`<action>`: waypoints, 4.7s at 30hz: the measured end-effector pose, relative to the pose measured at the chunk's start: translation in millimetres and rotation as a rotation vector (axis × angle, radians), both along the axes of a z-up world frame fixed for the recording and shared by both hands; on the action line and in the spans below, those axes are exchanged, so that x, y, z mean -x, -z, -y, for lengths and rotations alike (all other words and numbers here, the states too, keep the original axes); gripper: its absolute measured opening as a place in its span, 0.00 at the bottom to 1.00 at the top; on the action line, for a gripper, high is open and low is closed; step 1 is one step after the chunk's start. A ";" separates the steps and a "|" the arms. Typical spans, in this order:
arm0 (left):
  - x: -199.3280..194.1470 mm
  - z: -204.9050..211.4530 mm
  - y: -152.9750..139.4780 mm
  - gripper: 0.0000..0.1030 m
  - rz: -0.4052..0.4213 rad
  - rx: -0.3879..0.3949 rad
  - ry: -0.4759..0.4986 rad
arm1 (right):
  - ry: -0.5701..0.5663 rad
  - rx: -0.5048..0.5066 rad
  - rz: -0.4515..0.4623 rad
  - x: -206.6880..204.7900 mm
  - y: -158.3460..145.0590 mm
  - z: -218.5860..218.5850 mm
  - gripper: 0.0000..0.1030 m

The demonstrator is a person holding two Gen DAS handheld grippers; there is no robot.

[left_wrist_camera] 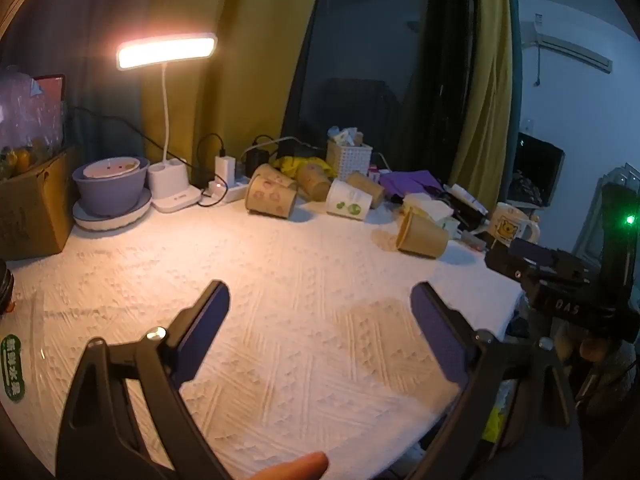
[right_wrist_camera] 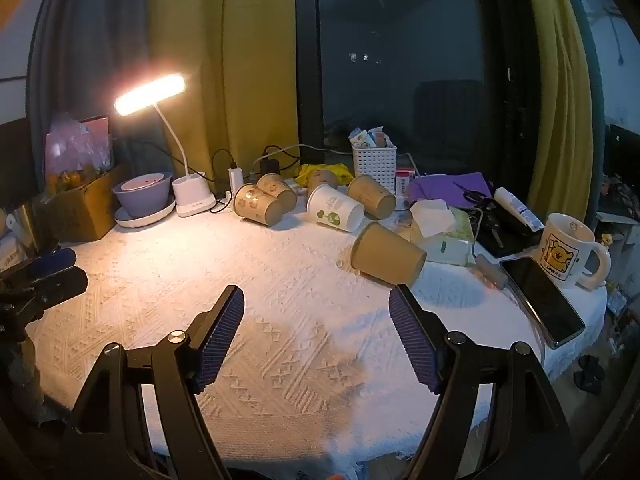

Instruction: Flip cup upright

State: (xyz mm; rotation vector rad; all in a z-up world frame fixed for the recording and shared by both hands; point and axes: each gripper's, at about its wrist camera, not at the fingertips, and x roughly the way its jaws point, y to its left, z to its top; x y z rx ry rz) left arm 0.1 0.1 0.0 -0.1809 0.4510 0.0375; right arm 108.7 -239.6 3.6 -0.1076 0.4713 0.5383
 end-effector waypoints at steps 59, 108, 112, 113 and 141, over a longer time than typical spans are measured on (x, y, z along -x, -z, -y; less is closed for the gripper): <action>0.6 2.1 -2.8 0.90 0.019 0.002 0.012 | -0.011 -0.001 0.026 11.2 -13.2 0.8 0.76; -83.7 75.3 11.5 0.90 -0.158 -0.026 0.116 | 0.079 -0.042 -0.031 -36.1 19.4 59.6 0.76; -105.5 90.7 12.6 0.90 -0.201 -0.024 0.123 | 0.104 -0.041 -0.034 -54.1 23.1 80.6 0.76; -109.6 94.5 12.6 0.90 -0.210 -0.027 0.123 | 0.108 -0.042 -0.035 -57.5 23.5 84.4 0.76; -260.3 148.4 38.3 0.90 -0.493 0.215 0.185 | 0.071 -0.007 -0.114 -164.3 23.3 127.0 0.75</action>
